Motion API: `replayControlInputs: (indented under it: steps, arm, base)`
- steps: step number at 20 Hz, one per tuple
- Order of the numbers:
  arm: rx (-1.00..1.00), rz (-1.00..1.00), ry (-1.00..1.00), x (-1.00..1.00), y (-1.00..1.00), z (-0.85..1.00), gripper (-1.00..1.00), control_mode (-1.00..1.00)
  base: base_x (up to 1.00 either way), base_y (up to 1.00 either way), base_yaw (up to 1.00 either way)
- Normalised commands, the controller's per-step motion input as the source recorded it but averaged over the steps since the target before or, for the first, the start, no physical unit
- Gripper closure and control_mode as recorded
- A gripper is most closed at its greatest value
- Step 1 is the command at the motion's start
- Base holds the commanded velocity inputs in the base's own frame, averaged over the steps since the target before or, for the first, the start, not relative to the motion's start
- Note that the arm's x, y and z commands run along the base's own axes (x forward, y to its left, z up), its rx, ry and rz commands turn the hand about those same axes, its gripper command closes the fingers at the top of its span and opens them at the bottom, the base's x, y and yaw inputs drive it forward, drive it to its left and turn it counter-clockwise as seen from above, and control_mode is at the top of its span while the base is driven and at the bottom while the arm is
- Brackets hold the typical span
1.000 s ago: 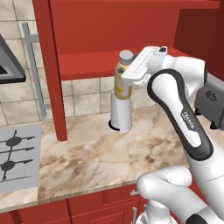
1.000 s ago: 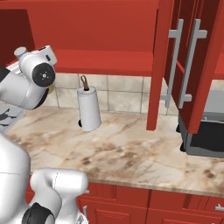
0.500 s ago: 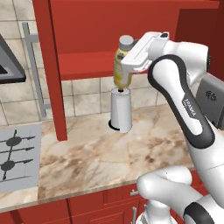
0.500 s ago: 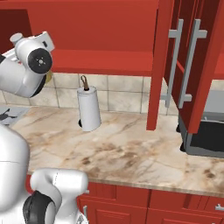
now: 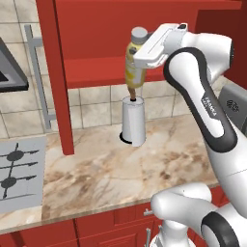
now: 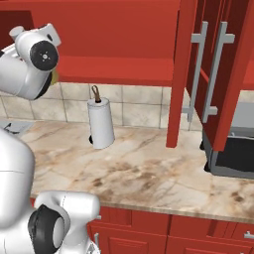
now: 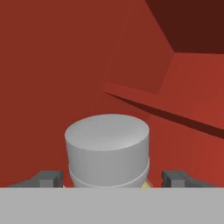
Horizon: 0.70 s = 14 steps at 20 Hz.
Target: Sort all alcoholic drinks to one cabinet, and non-alcoholic drinks to the other.
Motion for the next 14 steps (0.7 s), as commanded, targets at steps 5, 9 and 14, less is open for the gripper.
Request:
replayControlInputs:
  steps: [5,9,14]
  arm:
    - [0.0,0.0,0.0,0.19,-0.02,0.0,1.0,-1.0]
    - [0.0,-0.03,0.0,0.29,0.0,0.0,1.0,-1.0]
    - [0.0,-0.05,0.0,0.27,0.0,0.0,1.0,-1.0]
  base:
    - [0.0,0.0,0.0]
    - [0.0,0.0,0.0]
    - [0.0,0.0,0.0]
